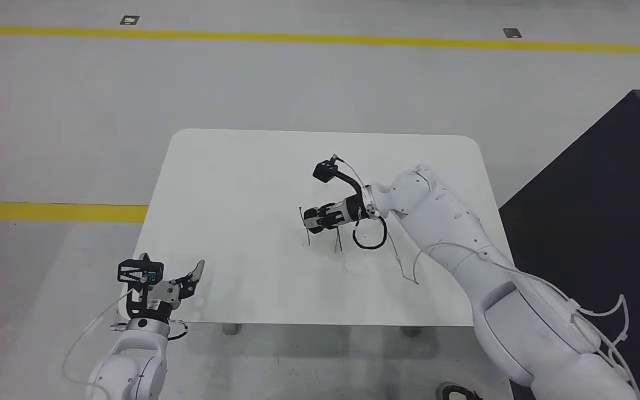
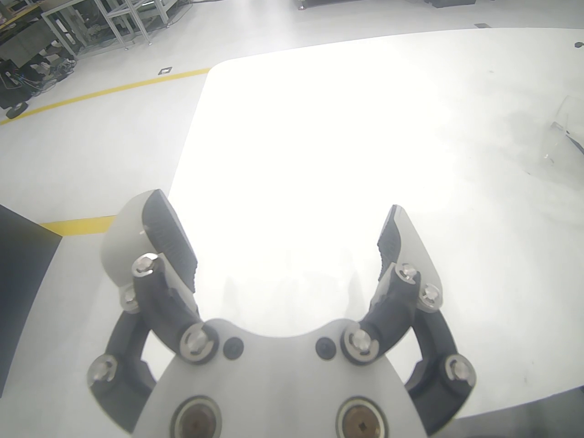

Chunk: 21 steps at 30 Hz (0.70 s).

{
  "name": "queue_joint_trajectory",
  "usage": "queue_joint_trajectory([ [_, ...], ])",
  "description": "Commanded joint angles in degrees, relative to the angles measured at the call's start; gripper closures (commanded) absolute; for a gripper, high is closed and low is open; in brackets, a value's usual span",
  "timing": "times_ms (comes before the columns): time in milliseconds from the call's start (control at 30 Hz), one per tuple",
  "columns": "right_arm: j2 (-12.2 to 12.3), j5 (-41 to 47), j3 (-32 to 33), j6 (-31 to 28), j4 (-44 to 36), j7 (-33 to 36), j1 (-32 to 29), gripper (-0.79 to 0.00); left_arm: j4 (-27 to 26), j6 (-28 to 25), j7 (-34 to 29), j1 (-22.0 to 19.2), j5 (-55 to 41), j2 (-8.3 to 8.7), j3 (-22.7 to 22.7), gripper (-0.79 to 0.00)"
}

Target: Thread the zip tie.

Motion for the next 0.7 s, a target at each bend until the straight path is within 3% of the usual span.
queue_joint_trajectory([
  [0,0.0,0.0,0.0,0.0,0.0,0.0,0.0,0.0,0.0,0.0,0.0,0.0,0.0,0.0,0.0,-0.785],
  [100,0.0,0.7,0.0,0.0,-1.1,-0.2,-1.0,0.0,0.0,0.0,0.0,0.0,0.0,0.0,0.0,-0.785],
  [233,1.0,9.3,0.3,2.5,-6.6,2.5,-4.0,0.0,0.0,0.0,0.0,0.0,0.0,0.0,0.0,-0.785],
  [533,9.0,35.1,3.2,17.4,-24.6,17.4,-10.7,0.0,0.0,0.0,0.0,0.0,0.0,0.0,0.0,-0.785],
  [667,12.1,42.2,7.0,24.2,-32.2,24.3,-13.8,0.0,0.0,0.0,0.0,0.0,0.0,0.0,0.0,-0.785],
])
